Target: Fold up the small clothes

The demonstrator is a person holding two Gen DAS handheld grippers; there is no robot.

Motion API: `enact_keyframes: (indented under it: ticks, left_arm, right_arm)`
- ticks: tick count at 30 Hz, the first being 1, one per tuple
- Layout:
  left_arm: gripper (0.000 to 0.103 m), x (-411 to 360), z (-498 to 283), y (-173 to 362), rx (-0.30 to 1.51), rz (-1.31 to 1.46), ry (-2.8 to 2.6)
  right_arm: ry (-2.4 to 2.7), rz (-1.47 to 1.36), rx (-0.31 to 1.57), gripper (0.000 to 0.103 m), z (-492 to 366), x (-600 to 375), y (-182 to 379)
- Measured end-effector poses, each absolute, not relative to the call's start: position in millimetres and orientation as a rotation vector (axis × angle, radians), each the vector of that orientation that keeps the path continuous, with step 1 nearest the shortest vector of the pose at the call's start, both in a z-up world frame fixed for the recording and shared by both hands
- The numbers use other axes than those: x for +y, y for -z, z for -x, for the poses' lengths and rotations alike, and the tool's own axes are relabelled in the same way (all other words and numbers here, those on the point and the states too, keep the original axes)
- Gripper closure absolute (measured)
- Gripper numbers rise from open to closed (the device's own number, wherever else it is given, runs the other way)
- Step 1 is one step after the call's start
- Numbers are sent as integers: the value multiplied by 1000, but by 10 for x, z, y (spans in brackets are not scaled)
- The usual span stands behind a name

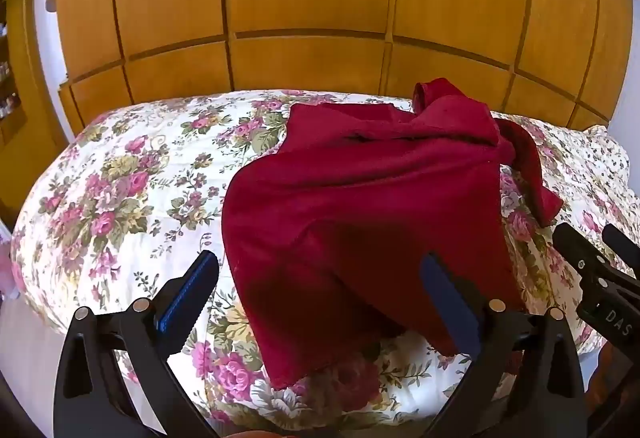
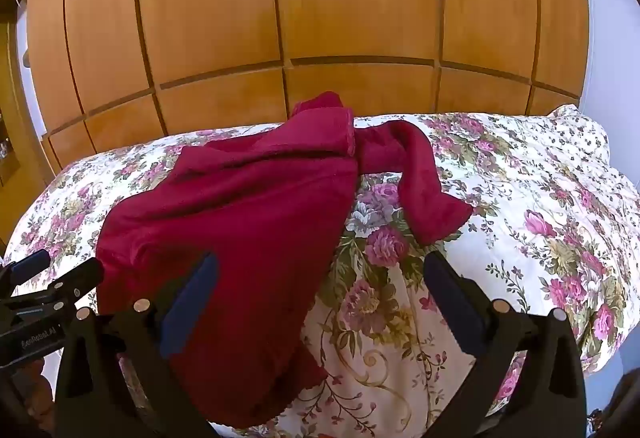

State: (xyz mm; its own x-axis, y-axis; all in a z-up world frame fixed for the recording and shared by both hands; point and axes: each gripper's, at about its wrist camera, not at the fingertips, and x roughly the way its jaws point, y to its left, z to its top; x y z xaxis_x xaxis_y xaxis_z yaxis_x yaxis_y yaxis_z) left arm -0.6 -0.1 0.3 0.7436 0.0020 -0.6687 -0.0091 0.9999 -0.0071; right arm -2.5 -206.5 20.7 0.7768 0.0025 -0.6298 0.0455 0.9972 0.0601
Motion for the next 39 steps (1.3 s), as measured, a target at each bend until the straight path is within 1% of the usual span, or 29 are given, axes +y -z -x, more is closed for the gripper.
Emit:
enact_keyframes:
  ticks: [6, 12, 16, 39]
  left_arm:
    - [3, 9, 9, -4, 750, 16, 4]
    - [3, 98, 111, 138, 743, 10, 4]
    - [3, 103, 0, 147, 767, 21, -8]
    - [3, 100, -13, 146, 773, 25, -11]
  right_arm:
    - [21, -80, 687, 2, 22, -2092, -159]
    - [20, -89, 694, 2, 12, -2093, -165]
    - [18, -89, 696, 2, 16, -2095, -165]
    - [18, -92, 705, 2, 7, -2101, -139]
